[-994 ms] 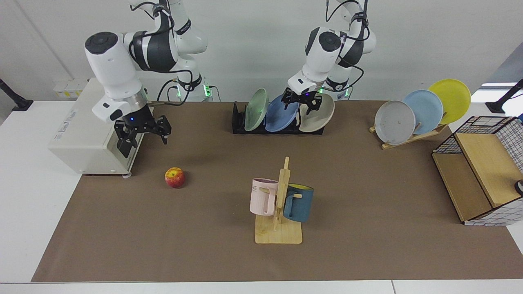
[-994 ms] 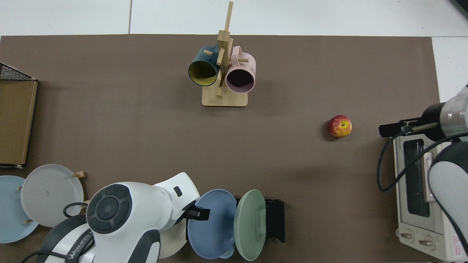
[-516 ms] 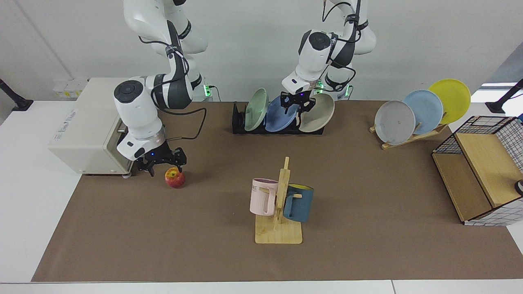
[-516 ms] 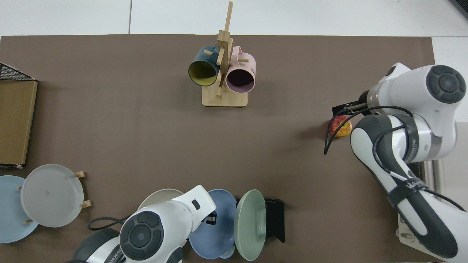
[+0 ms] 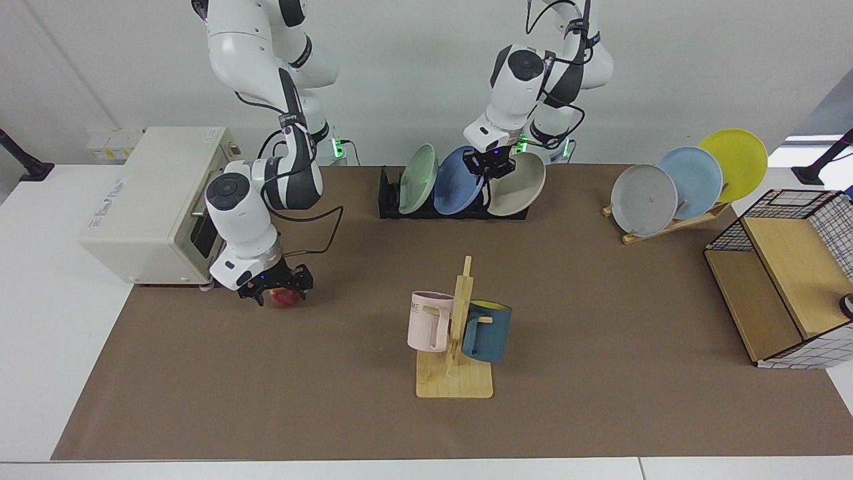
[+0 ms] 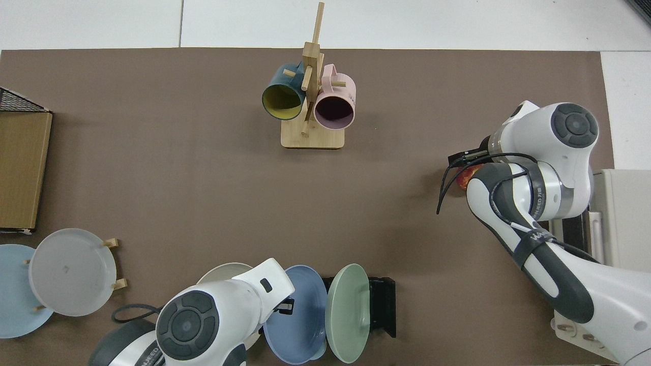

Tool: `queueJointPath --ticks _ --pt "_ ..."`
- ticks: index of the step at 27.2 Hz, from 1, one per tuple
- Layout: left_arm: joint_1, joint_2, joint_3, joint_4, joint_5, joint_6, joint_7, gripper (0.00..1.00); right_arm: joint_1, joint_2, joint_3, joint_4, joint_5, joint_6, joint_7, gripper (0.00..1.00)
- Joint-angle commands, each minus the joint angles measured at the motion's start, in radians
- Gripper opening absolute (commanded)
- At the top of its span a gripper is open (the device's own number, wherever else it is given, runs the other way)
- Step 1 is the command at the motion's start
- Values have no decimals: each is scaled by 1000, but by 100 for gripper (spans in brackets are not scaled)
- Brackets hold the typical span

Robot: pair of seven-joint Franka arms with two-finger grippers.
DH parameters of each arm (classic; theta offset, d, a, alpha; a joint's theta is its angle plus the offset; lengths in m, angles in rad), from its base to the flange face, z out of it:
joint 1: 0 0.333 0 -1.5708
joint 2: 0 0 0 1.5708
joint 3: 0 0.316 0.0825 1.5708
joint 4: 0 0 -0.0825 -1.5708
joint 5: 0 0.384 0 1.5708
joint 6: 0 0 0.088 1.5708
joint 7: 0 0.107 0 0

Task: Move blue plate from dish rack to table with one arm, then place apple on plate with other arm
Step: 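Grasp the blue plate rim with the left gripper while the right gripper grasps the apple, then lift the blue plate out of the rack and lower it onto the table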

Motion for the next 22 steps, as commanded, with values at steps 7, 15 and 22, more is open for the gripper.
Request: queueJointPath --ticks 7,15,22 --pt "46 -8 72 123 41 -154 44 0 -9 -19 7 -69 18 25 1 100" --pt "118 118 148 206 57 -39 122 0 -12 -15 7 -71 18 26 -1 100" --pt "115 287 201 248 -24 150 115 0 -13 -13 7 -72 18 26 1 100"
